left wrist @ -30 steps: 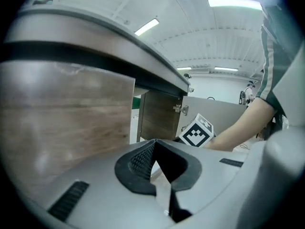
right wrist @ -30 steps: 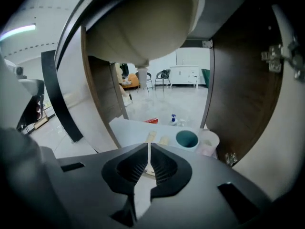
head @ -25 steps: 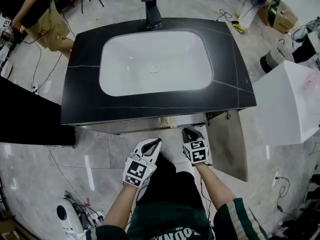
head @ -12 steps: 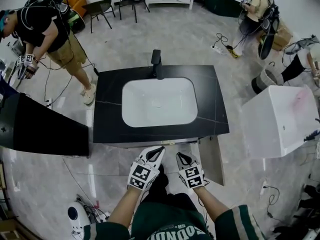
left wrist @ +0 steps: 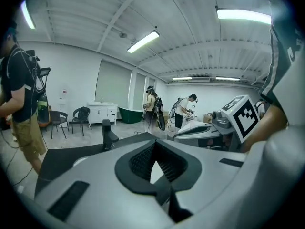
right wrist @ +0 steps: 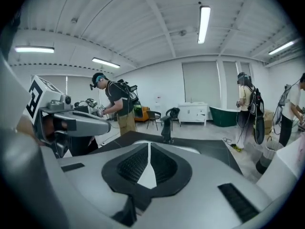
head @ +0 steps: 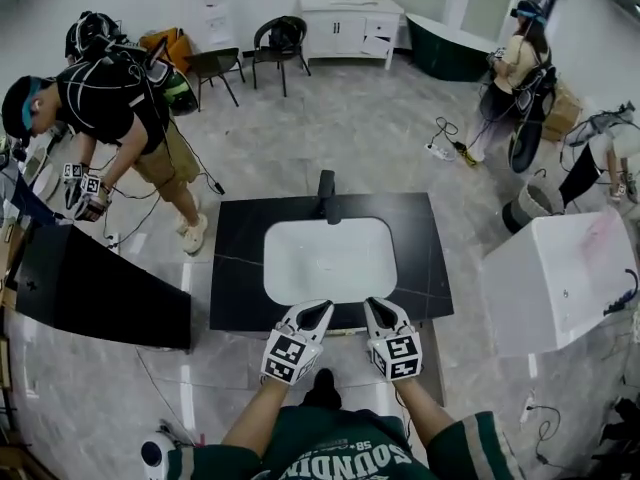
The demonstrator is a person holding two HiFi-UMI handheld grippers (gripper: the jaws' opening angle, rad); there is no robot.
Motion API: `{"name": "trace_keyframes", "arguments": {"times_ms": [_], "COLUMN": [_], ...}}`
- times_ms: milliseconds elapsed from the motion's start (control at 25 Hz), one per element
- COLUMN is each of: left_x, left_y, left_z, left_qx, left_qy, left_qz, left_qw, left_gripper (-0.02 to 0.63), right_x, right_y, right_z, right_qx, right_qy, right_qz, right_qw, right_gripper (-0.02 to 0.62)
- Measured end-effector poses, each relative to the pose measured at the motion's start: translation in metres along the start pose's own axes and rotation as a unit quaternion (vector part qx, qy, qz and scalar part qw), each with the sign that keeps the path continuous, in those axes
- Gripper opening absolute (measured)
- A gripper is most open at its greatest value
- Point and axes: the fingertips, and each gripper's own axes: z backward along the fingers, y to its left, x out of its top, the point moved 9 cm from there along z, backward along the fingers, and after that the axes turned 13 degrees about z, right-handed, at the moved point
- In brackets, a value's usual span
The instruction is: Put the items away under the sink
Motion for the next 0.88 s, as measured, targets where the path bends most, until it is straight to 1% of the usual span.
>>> {"name": "trace_keyframes", "arguments": {"times_ms": [160, 360, 480, 640, 880], "left_x": [0.026, 0.042, 0.045, 0.041, 0.041], "left_y": [0.018, 0.037, 0.044, 0.048, 0.051], "left_z": [-0.011, -0.022, -0.031, -0.036, -0.048], "left_qx": [-0.001, 0.002, 0.002, 0.006, 0.007], "left_qy": [-0.017, -0.025, -0.024, -0.012, -0.016], "left_qz": [-0.010, -0.002, 0.001, 0.013, 0.006], "left_qw": [0.9998, 0.9997, 0.9997, 0.9998, 0.9998], "left_gripper": [0.009, 0.009, 0.009, 0.009, 0.009], "right_x": [0.035, 0.057, 0.058, 0.052, 0.051], "right_y": [-0.013, -0.026, -0.034, -0.037, -0.045], "right_z": [-0.014, -0.025, -0.030, -0.032, -0.036], "right_qx": [0.003, -0.002, -0.007, 0.002, 0.004], "right_qy": [-0.038, -0.051, -0.049, -0.040, -0.048], "right_qz": [0.017, 0.021, 0.011, 0.001, 0.012], "right_qw": [0.999, 0.999, 0.999, 0.999, 0.999], "right_gripper": [0.049, 0.049, 0.043, 0.041, 0.041]}}
